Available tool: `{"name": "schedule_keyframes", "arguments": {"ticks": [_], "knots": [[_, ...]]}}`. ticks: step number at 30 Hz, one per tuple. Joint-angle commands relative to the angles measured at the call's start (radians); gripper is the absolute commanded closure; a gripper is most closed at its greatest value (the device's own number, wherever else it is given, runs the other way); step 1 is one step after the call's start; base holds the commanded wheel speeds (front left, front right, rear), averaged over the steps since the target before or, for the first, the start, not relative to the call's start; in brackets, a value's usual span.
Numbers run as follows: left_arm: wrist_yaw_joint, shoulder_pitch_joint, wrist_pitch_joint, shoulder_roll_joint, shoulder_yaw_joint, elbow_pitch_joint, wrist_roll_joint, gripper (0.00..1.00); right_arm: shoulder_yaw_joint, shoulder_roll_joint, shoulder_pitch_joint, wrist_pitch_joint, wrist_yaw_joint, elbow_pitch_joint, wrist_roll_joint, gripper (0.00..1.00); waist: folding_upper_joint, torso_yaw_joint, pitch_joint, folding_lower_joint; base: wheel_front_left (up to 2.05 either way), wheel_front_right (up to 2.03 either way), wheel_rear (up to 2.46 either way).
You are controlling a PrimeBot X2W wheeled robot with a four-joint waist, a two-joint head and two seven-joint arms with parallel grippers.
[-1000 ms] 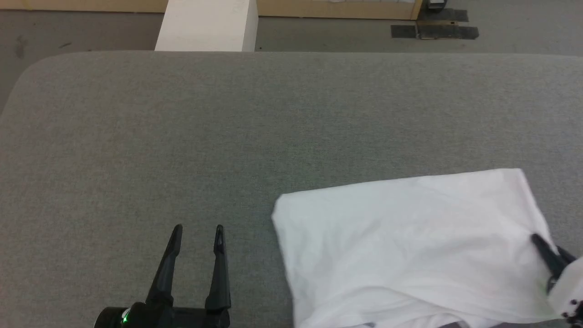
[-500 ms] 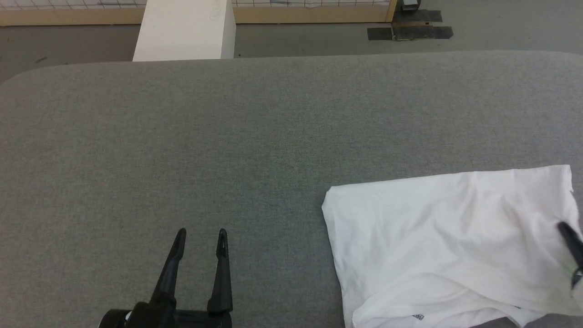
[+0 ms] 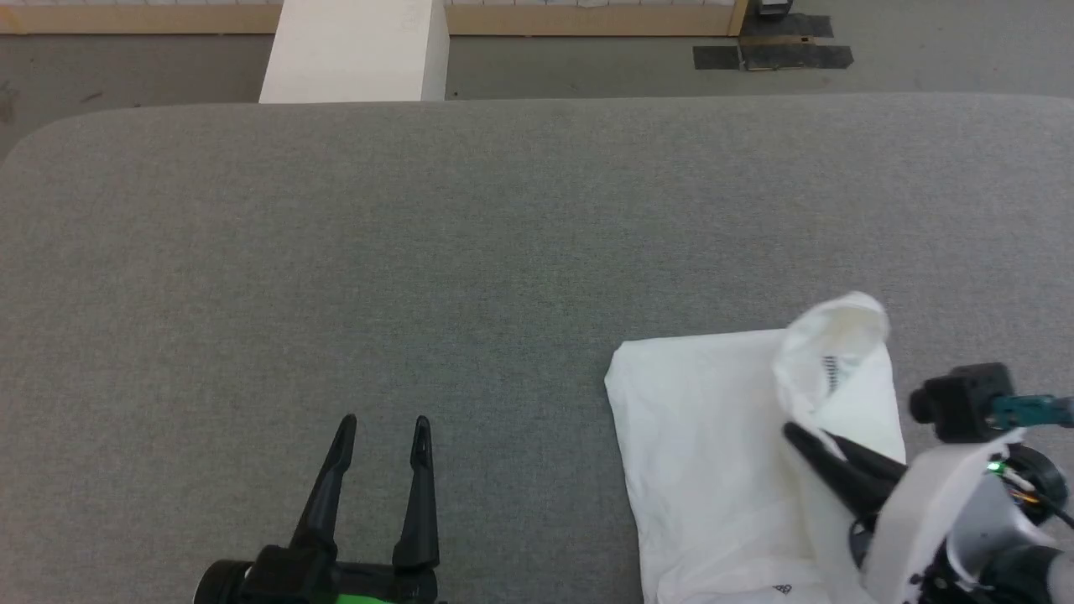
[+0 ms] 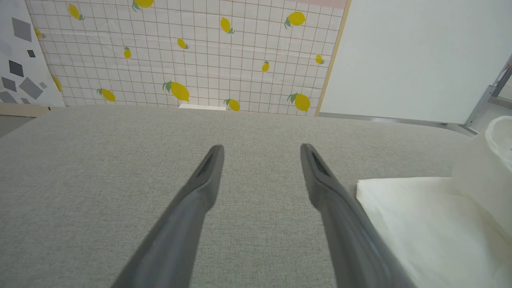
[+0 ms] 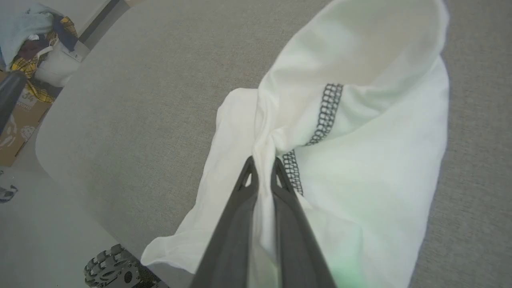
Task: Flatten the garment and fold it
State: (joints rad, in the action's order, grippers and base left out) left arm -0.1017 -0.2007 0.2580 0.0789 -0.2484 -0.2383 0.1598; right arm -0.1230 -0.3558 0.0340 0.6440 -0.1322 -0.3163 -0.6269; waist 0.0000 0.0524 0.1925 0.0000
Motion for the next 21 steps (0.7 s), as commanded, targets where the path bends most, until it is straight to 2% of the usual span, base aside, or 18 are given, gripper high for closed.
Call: {"name": "schedule_keyframes", "arguments": {"ticks": [1, 8, 18, 19, 21], "knots": [[0.007, 0.018, 0.004, -0.005, 0.002, 0.002, 0.006, 0.0, -0.031, 0.012, -0.03, 0.005, 0.002, -0.006, -0.006, 1.0, 0.0, 0.011, 0.006, 0.0, 0.0, 0.0, 0.0], [0.014, 0.029, 0.004, -0.011, 0.001, 0.012, 0.012, 0.0, -0.138, 0.069, -0.096, -0.001, 0.002, 0.056, 0.026, 1.0, 0.0, 0.032, 0.014, 0.0, 0.0, 0.0, 0.0], [0.021, 0.047, 0.004, -0.02, -0.006, 0.034, 0.023, 0.0, -0.197, 0.206, -0.164, -0.023, 0.002, 0.274, 0.178, 0.99, 0.0, 0.045, 0.016, 0.0, 0.0, 0.0, 0.0], [0.022, 0.049, 0.004, -0.021, -0.006, 0.037, 0.024, 0.0, -0.197, 0.218, -0.168, -0.026, 0.002, 0.296, 0.191, 0.84, 0.0, 0.045, 0.014, 0.0, 0.0, 0.0, 0.0], [0.025, 0.052, 0.004, -0.022, -0.007, 0.043, 0.026, 0.0, -0.199, 0.237, -0.177, -0.027, 0.002, 0.345, 0.221, 0.23, 0.0, 0.047, 0.01, 0.0, 0.0, 0.0, 0.0]]}}
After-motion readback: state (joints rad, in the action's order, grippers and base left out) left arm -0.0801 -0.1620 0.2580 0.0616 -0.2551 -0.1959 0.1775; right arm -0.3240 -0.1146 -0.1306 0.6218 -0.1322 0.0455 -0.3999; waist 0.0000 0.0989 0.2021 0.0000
